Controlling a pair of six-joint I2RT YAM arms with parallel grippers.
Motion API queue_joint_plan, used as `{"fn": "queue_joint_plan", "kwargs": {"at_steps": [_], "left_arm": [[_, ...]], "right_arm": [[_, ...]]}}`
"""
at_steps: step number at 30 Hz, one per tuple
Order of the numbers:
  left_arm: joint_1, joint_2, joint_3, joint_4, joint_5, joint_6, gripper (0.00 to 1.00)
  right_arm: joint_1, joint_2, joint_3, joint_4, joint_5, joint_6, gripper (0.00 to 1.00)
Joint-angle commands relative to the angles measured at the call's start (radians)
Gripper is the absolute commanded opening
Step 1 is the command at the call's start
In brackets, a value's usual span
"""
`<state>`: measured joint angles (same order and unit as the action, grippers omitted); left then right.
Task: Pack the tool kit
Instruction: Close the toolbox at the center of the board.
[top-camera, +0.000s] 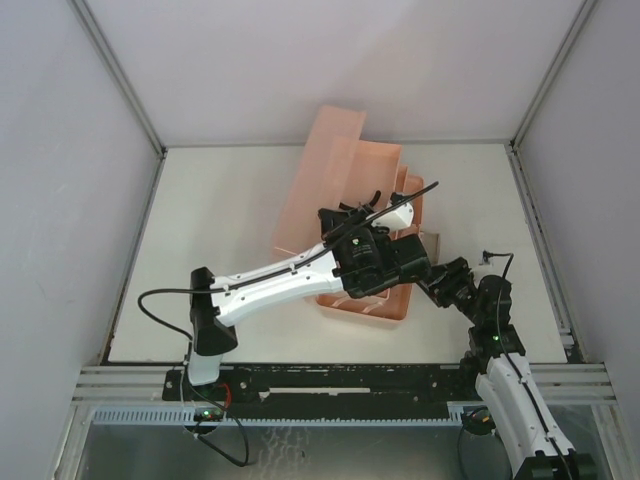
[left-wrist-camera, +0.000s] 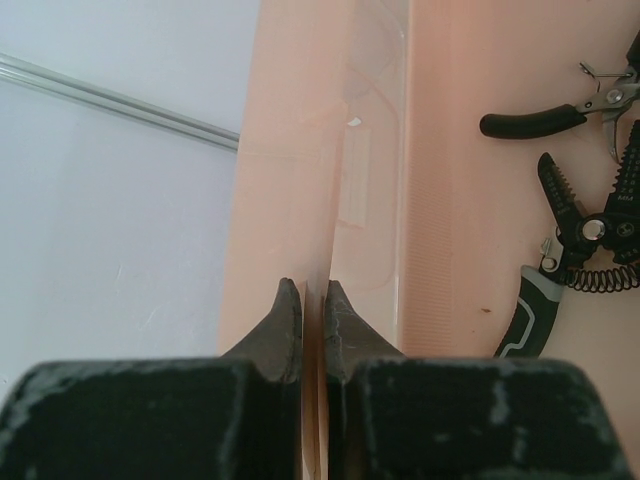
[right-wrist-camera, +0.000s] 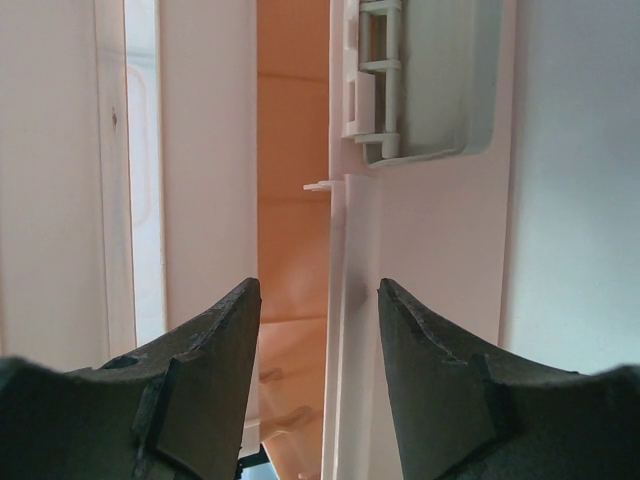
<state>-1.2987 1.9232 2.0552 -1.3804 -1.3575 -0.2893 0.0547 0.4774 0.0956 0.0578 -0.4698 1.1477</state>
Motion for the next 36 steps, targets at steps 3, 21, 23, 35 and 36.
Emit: {"fn": "queue_joint_plan", "kwargs": {"at_steps": [3, 21, 23, 35, 36], "left_arm": [[-0.045, 0.053, 0.079, 0.167, 0.25, -0.18, 0.1], [-0.058, 0.155, 0.134, 0.183, 0.408, -0.209, 0.18], [-0.06, 0.163, 0.142, 0.182, 0.429, -0.221, 0.2], [-0.07, 0.188, 0.184, 0.22, 0.523, -0.216, 0.29], [-0.07, 0.187, 0.183, 0.225, 0.53, -0.215, 0.29]], "right_arm": [[0.006, -0.026, 0.041, -0.002, 0.025, -0.031, 0.51], [0.003, -0.131, 0.101, -0.209, 0.162, -0.109, 0.5], [0.002, -0.144, 0.101, -0.22, 0.174, -0.108, 0.5], [-0.001, -0.157, 0.103, -0.235, 0.185, -0.113, 0.49], [0.0, -0.156, 0.102, -0.234, 0.186, -0.113, 0.49]]}}
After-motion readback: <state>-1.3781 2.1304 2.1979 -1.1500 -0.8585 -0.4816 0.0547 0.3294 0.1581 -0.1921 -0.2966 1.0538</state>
